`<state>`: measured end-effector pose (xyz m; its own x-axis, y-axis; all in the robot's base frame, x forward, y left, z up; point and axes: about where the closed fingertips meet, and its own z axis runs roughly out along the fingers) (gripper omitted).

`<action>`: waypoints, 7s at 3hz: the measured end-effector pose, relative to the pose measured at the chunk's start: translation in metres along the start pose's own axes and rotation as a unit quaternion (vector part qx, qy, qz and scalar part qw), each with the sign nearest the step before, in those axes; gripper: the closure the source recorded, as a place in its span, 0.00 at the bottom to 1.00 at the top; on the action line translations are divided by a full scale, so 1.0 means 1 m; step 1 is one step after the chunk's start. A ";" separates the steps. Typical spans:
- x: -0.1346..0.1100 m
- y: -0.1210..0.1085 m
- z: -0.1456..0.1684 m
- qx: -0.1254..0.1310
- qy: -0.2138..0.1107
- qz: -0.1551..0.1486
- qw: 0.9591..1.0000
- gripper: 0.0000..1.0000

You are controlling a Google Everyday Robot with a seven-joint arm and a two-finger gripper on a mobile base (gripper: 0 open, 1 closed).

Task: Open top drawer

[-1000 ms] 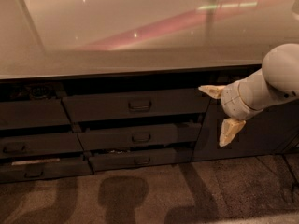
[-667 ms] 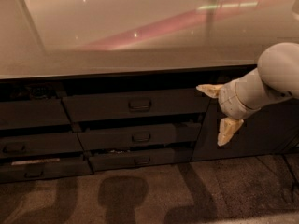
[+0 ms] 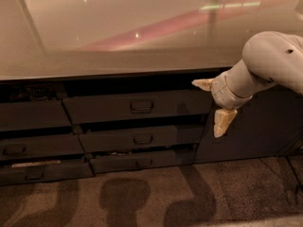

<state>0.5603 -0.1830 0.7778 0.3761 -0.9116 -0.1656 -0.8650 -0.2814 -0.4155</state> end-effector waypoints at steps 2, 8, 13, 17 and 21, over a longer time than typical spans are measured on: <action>0.044 -0.001 0.032 -0.049 0.040 0.039 0.997 0.00; 0.151 -0.044 0.074 -0.035 0.121 0.124 0.984 0.00; 0.133 -0.051 0.128 -0.097 0.163 0.089 0.978 0.00; 0.105 -0.058 0.155 -0.121 0.194 0.048 0.972 0.42; 0.105 -0.058 0.155 -0.121 0.194 0.048 0.972 1.00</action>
Offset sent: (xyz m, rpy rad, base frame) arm 0.0829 -0.1044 -0.1077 -0.1231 0.2717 -0.2702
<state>0.7013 -0.2157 0.6455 0.1757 -0.9685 0.1766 -0.9605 -0.2080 -0.1848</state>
